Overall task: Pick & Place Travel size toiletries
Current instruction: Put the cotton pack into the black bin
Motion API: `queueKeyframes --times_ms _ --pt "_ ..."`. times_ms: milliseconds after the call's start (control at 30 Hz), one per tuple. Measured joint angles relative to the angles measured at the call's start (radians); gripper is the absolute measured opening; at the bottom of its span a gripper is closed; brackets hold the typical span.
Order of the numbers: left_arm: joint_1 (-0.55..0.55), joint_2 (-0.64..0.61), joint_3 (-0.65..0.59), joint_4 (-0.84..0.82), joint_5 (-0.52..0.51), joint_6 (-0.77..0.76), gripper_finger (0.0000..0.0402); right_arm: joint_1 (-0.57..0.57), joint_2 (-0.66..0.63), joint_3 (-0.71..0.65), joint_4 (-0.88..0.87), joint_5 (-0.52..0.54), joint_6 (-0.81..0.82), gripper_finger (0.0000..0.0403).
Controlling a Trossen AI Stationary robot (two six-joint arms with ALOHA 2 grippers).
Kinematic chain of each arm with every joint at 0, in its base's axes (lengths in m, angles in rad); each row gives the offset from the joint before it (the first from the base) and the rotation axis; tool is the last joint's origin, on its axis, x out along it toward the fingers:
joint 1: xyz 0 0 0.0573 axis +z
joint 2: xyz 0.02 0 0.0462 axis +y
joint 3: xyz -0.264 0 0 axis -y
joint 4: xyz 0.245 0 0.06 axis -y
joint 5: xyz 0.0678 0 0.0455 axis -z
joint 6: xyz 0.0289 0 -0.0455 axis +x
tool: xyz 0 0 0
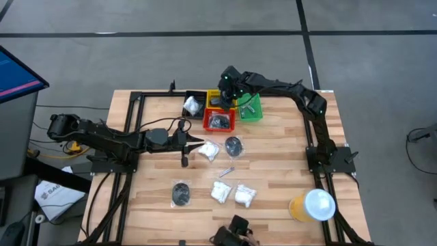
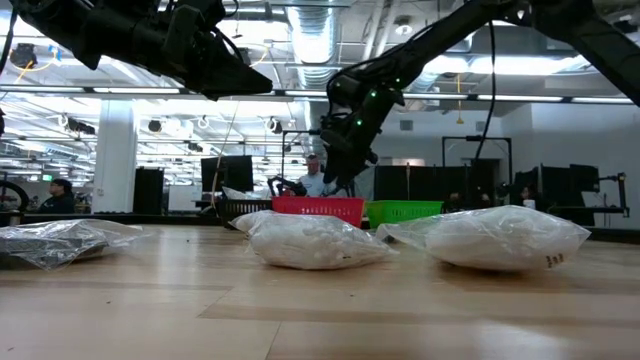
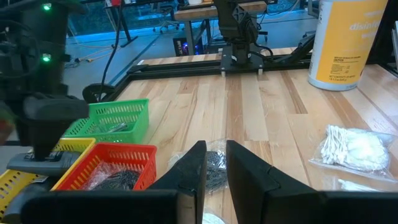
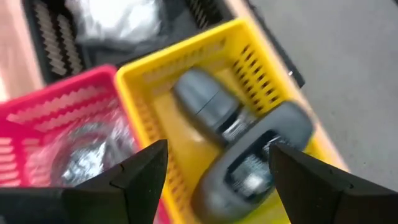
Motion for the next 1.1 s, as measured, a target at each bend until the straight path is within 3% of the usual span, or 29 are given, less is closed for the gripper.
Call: queueKeyframes --times_ms 367,1100 --pt "0.000 0.000 0.000 0.000 0.000 0.000 0.0054 0.087 0.000 0.000 -0.188 0.000 -0.026 0.0265" --pt "0.000 0.000 0.000 -0.001 0.000 -0.002 0.0054 0.274 -0.011 0.000 -0.307 -0.002 -0.042 0.0265"
